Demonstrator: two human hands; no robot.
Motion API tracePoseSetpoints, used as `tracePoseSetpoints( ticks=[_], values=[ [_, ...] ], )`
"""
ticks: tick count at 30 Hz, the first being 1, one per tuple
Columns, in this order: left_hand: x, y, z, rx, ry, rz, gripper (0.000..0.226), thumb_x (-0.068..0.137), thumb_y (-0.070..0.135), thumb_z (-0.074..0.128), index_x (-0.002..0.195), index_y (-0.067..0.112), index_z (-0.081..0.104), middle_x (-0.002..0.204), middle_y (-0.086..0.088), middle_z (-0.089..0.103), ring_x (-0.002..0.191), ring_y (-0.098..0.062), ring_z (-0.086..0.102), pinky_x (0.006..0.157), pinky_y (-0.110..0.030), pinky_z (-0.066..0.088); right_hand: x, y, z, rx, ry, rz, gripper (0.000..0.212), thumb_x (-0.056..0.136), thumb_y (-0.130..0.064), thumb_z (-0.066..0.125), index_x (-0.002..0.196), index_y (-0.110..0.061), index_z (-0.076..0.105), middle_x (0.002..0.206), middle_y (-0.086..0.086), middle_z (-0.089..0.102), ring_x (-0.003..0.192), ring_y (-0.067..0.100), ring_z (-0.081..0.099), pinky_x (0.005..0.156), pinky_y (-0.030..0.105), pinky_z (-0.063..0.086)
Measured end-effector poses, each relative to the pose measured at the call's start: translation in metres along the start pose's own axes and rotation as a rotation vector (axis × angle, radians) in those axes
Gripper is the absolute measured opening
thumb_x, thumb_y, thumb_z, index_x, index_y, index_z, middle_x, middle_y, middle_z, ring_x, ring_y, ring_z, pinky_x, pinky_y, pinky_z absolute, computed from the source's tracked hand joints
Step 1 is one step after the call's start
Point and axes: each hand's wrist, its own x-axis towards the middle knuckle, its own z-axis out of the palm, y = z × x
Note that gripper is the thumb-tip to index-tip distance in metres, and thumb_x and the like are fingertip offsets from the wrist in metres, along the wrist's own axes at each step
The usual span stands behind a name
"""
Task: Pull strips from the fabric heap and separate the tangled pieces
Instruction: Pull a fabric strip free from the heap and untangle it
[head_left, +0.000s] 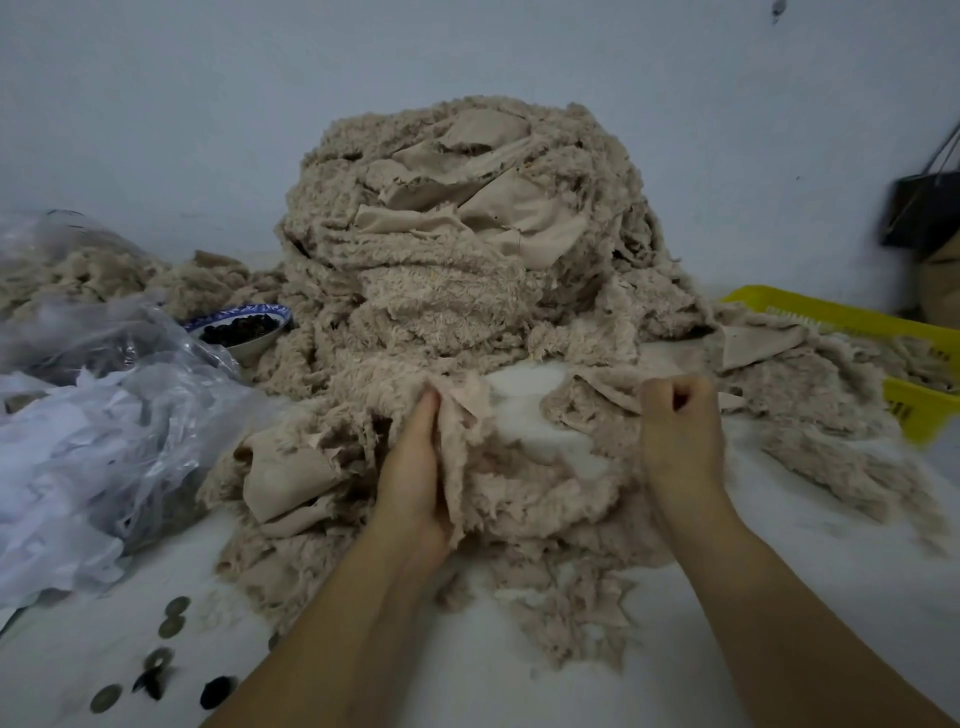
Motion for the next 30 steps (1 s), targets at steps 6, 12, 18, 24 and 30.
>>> tracePoseSetpoints(
  ticks=[6,12,18,24,30],
  values=[
    [0.003,-0.004,0.0,-0.207,-0.123,-0.032,0.065,0.105,0.051,0.028,0.127,0.004,0.067,0.129,-0.018,0.066,0.122,-0.032,0.062,0.107,-0.049,0.043,-0.011,-0.001,0.006,-0.115,-0.309,-0.064,0.021,0.098,-0.029,0.051,0.118,-0.028,0.052,0.125,-0.011,0.035,0.103,0.005,0.05,0.082,0.016,0.04],
    [0.006,-0.003,-0.004,-0.256,-0.206,-0.008,0.061,0.105,0.05,0.03,0.14,0.006,0.055,0.135,-0.016,0.063,0.127,-0.029,0.059,0.113,-0.046,0.039,-0.037,-0.016,0.013,-0.063,-0.753,-0.214,0.032,0.081,-0.074,0.047,0.093,-0.046,0.057,0.09,-0.028,0.061,0.077,-0.01,0.057,0.062,0.005,0.042],
    [0.008,0.0,-0.007,-0.269,-0.261,0.066,0.049,0.101,0.038,0.039,0.124,0.009,0.071,0.133,-0.011,0.065,0.122,-0.023,0.064,0.101,-0.042,0.047,-0.031,-0.003,0.019,0.032,-0.789,-0.065,0.01,0.098,-0.029,0.059,0.095,-0.038,0.056,0.083,0.0,0.067,0.075,0.016,0.057,0.07,0.036,0.046],
    [0.005,-0.003,-0.007,-0.195,-0.229,0.043,0.051,0.106,0.039,0.032,0.113,0.016,0.077,0.128,-0.01,0.069,0.116,-0.024,0.067,0.086,-0.038,0.059,-0.026,-0.007,0.016,0.151,-0.646,0.006,0.021,0.098,-0.034,0.053,0.085,-0.049,0.061,0.083,-0.019,0.066,0.075,0.008,0.061,0.071,0.026,0.048],
    [0.0,-0.02,0.003,0.312,-0.22,0.072,0.035,0.084,0.038,0.061,0.107,0.018,0.078,0.112,-0.009,0.075,0.108,-0.02,0.071,0.084,-0.027,0.058,-0.033,-0.008,0.02,0.236,-0.735,0.048,0.014,0.092,-0.042,0.062,0.092,-0.03,0.07,0.077,-0.021,0.07,0.071,-0.005,0.066,0.06,0.008,0.046]
  ],
)
